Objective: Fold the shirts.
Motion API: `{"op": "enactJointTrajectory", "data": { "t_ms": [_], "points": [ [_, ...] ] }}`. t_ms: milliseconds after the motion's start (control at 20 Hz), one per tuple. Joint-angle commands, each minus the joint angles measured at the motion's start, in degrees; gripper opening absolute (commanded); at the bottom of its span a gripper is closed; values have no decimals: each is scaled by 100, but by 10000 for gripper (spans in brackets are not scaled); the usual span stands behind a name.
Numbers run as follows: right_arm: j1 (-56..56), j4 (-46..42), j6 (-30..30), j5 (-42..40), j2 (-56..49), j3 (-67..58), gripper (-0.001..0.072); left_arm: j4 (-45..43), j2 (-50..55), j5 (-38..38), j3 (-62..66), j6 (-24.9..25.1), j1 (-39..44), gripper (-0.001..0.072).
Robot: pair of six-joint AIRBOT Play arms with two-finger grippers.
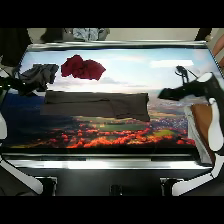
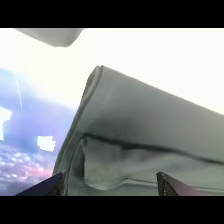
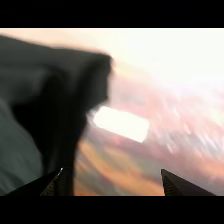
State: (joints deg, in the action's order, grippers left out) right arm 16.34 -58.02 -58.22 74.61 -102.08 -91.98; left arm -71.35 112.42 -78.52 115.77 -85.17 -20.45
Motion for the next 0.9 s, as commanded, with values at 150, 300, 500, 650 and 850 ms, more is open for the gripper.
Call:
{"op": "enactJointTrajectory", "data": {
  "t_ms": [150,300,500,650,850],
  "points": [
    [262,1541,345,621,-485,767,712,0,-811,-219,227,-188,61,709],
    [195,2203,354,321,-826,992,712,0,-1093,-223,227,-186,247,709],
    [-293,2492,352,-190,-984,992,713,4,-1257,-205,227,-186,417,709],
    [-763,2688,291,-610,-988,992,711,66,-1259,-254,227,-186,461,709],
    [-892,3036,382,-719,-748,933,53,1130,-1255,-310,-68,127,507,568]
  ]
}}
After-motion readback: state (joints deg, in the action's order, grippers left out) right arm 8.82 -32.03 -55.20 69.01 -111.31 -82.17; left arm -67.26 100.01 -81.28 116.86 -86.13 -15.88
